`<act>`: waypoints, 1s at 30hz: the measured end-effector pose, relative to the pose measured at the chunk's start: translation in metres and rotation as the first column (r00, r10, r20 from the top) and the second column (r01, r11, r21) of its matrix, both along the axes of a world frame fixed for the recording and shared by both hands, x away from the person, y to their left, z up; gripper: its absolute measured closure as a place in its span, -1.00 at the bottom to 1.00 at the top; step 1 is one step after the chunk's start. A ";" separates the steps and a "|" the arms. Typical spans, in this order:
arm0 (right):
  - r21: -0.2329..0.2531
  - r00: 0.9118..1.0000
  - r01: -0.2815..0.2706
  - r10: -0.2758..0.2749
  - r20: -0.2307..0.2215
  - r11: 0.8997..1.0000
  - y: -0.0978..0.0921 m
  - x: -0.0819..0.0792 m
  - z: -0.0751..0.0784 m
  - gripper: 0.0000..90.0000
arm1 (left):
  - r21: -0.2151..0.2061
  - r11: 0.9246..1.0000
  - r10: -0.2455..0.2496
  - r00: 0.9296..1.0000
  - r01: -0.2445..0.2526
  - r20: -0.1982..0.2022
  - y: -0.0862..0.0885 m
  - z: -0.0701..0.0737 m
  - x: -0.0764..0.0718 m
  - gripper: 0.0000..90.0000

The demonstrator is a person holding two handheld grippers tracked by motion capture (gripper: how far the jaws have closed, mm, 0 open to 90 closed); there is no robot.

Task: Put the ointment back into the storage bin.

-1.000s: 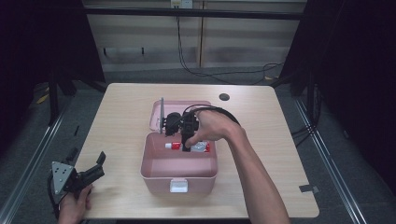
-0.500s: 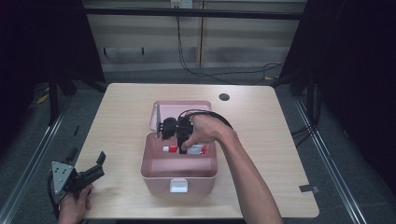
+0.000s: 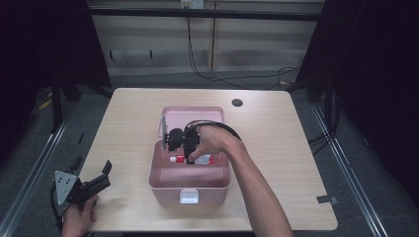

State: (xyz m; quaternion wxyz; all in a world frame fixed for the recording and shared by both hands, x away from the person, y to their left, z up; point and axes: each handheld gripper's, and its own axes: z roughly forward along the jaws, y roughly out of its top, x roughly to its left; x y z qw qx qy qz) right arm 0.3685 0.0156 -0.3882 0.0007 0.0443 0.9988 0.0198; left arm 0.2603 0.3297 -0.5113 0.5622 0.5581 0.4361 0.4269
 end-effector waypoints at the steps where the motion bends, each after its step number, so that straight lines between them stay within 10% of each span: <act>1: 0.005 1.000 -0.002 0.002 0.003 1.000 0.001 0.000 -0.001 0.58 | -0.001 1.000 -0.001 1.000 0.001 0.001 0.000 0.000 0.000 -0.92; 30: 0.000 1.000 0.000 0.000 -0.018 1.000 0.005 0.003 -0.046 0.58 | 0.010 1.000 -0.004 1.000 0.004 -0.001 0.000 0.000 0.000 -0.92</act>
